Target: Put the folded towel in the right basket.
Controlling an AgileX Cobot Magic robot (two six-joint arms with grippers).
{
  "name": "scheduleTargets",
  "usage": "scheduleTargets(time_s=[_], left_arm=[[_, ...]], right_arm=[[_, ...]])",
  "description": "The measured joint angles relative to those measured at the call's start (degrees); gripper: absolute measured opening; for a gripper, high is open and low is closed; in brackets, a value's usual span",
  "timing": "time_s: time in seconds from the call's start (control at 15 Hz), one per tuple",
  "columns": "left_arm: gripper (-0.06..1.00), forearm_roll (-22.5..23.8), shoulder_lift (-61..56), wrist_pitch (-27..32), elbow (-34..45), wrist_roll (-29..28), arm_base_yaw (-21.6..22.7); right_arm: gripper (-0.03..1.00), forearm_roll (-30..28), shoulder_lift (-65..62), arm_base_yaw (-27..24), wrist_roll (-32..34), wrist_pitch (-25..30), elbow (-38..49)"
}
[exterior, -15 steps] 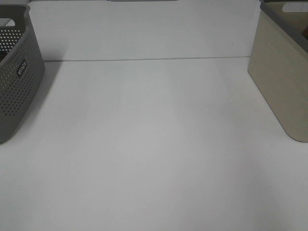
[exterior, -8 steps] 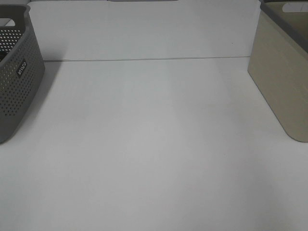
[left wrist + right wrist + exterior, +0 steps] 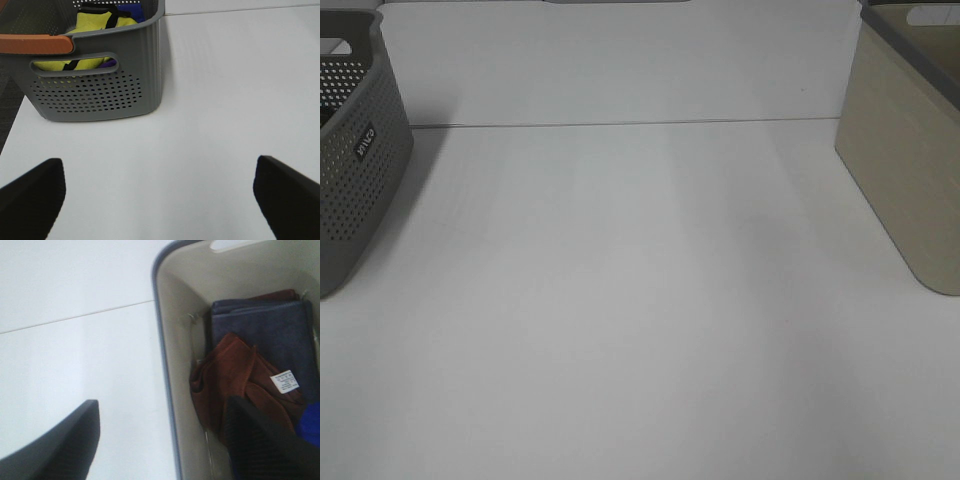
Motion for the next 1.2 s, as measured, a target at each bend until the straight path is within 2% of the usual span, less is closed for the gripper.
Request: scheduleTargets(time_s=[0.27, 0.4, 0.67, 0.93, 1.07, 1.2], left_arm=[[0.97, 0.0, 0.0, 0.0, 0.0, 0.0, 0.0], [0.97, 0.0, 0.0, 0.0, 0.0, 0.0, 0.0], [0.97, 0.0, 0.0, 0.0, 0.0, 0.0, 0.0], [0.97, 0.0, 0.0, 0.0, 0.0, 0.0, 0.0], [0.97, 0.0, 0.0, 0.0, 0.0, 0.0, 0.0], [0.97, 0.0, 0.0, 0.0, 0.0, 0.0, 0.0]], right_arm=[[0.67, 0.2, -7.2, 6.7, 0.0, 0.0, 0.4], [0.67, 0.2, -12.2, 8.3, 0.0, 0.0, 4.4], [0.67, -5.0, -27.6, 8.3, 0.0, 0.0, 25.4], [0.67, -9.1, -47.8, 8.3, 0.0, -0.1, 55.7], [0.67, -9.4, -55.8, 8.3, 0.0, 0.0, 66.3], [0.67, -9.4, -61.1, 8.3, 0.0, 0.1, 72.1]])
